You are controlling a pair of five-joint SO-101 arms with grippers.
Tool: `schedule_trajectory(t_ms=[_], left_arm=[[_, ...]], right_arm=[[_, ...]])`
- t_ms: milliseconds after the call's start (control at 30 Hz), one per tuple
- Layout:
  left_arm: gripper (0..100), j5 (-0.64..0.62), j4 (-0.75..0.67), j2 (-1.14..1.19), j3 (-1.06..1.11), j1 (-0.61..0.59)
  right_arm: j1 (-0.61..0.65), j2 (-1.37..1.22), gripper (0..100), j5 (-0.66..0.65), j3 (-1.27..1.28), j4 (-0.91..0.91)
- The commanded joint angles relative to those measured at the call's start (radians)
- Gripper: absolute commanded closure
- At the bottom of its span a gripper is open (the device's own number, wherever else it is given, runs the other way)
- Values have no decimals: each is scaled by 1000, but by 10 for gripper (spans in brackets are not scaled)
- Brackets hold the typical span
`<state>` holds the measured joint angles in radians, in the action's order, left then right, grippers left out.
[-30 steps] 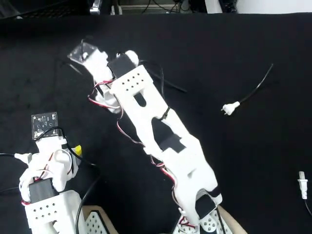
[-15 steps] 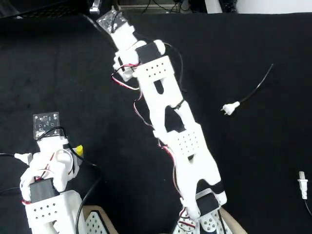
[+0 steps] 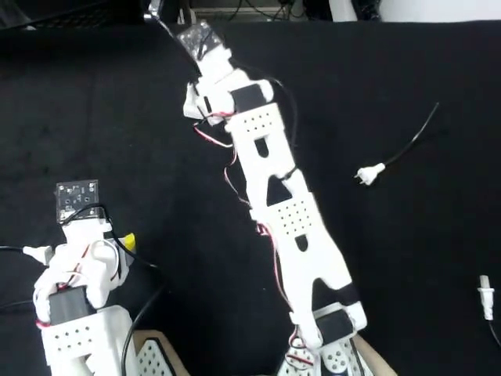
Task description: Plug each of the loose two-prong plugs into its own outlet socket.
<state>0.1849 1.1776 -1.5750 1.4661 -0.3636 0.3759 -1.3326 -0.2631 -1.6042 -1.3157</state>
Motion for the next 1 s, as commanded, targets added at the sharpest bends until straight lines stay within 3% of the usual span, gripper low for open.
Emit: schedule_trajectory(t_ms=[0, 300, 633, 967], left_arm=[[743, 11, 12, -6, -7, 16], [743, 11, 12, -6, -7, 16], [743, 11, 14, -8, -7, 16], [743, 11, 14, -8, -7, 19]], right_arm=[[9, -59, 985, -2, -65, 118], [2, -77, 975, -2, -67, 132], [6, -2, 576, -3, -65, 60], [84, 183, 554, -8, -65, -64]])
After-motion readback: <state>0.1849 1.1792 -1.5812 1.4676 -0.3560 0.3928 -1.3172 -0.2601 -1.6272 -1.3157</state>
